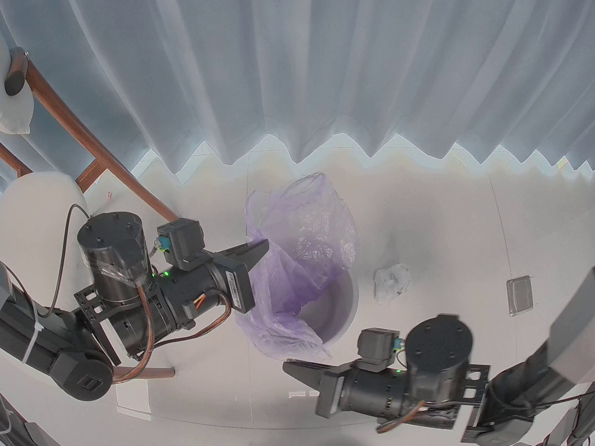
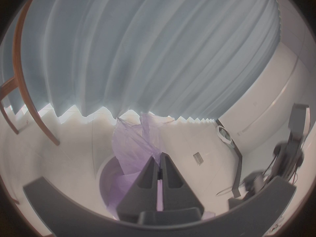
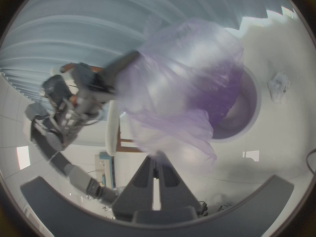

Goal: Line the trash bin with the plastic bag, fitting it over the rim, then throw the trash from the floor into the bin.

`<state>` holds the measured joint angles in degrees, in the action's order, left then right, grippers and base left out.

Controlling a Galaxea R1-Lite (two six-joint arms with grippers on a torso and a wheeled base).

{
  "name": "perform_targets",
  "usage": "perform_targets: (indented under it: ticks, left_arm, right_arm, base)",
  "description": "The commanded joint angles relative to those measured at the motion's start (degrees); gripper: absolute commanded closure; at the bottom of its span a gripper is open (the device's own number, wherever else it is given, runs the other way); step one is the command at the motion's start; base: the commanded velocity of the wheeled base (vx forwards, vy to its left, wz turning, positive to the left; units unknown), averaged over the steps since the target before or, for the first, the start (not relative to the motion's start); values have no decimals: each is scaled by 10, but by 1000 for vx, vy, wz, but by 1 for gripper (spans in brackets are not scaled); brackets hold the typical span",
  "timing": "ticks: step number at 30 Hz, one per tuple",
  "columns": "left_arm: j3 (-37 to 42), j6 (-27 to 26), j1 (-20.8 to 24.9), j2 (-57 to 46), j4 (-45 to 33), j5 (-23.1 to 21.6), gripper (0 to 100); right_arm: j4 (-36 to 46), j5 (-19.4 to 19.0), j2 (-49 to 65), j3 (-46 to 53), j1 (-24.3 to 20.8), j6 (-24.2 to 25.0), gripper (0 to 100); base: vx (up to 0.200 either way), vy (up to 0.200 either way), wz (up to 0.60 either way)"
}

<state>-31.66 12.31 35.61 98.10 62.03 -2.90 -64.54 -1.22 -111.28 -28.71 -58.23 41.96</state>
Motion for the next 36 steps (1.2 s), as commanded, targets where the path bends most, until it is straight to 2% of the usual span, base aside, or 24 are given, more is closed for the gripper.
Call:
perform_targets:
  ticks: [1, 3, 5, 9, 10, 16, 22, 26, 28, 30, 36]
  left_arm:
    - [49, -61, 5, -14, -7, -18, 100]
    - [55, -67, 5, -13, -4, -28, 100]
    - [65, -72, 5, -12, -2, -48, 100]
    - [74, -72, 10, -12, 1, -98, 100]
    - [77, -72, 12, -12, 2, -105, 100]
    - [99, -71, 22, -12, 24, -152, 100]
    - [117, -70, 32, -11, 53, -175, 100]
    - [126, -72, 40, -12, 56, -182, 100]
    - [131, -71, 46, -13, 56, -191, 100]
    - [136, -70, 48, -14, 56, -199, 100]
    - [140, -71, 60, -12, 56, -201, 100]
  right_arm:
    - [85, -32, 212, 60, 13, -28, 100]
    - [103, -33, 226, 44, 28, -28, 100]
    - [140, -33, 232, -3, 80, -26, 100]
    - [189, -34, 220, -67, 138, -27, 100]
    - [199, -34, 218, -74, 143, -27, 0]
    - [292, -30, 209, -124, 140, -14, 0]
    - [352, -17, 188, -167, 145, -13, 0]
    - [397, 41, 160, -206, 147, -17, 0]
    - [406, 49, 157, -220, 151, -22, 0]
    - [417, 49, 157, -232, 157, -24, 0]
    - [533, 49, 149, -303, 166, -26, 0]
  base:
    - [0, 0, 0]
    - [0, 0, 0]
    - [0, 0, 0]
    - [0, 0, 0]
    - [0, 0, 0]
    - [0, 0, 0]
    - [0, 0, 0]
    - [0, 0, 0]
    - [0, 0, 0]
    - [0, 0, 0]
    - [0, 0, 0]
